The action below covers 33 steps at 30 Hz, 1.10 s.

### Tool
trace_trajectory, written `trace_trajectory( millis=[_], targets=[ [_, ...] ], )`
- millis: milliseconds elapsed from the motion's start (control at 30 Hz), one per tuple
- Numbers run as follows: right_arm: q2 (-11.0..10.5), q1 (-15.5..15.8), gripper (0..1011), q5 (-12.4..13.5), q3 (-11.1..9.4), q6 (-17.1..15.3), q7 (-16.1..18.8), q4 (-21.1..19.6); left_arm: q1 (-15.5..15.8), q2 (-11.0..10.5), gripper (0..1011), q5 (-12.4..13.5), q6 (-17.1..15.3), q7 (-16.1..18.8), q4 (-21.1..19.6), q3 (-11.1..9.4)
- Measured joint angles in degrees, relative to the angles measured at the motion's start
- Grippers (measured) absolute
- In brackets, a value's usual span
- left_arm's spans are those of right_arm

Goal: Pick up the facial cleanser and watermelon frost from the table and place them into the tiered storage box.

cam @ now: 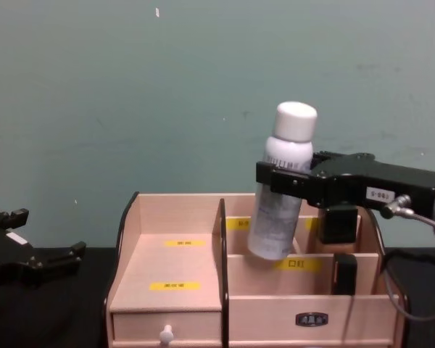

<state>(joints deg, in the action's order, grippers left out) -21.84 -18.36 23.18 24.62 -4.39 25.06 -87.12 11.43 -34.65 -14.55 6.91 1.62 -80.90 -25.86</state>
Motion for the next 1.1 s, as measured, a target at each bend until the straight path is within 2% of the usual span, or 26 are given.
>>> trace_trajectory(
  millis=[300,1100],
  targets=[
    [1.66,-3.44,594,-1.4,0.63,0.34,-0.31,4.99,0.0,0.0,1001,0.0,0.0,0.0,0.0,0.0],
    [3.63,-6.06,594,-3.08,0.93,0.97,-0.18,8.77,0.0,0.0,1001,0.0,0.0,0.0,0.0,0.0]
  ],
)
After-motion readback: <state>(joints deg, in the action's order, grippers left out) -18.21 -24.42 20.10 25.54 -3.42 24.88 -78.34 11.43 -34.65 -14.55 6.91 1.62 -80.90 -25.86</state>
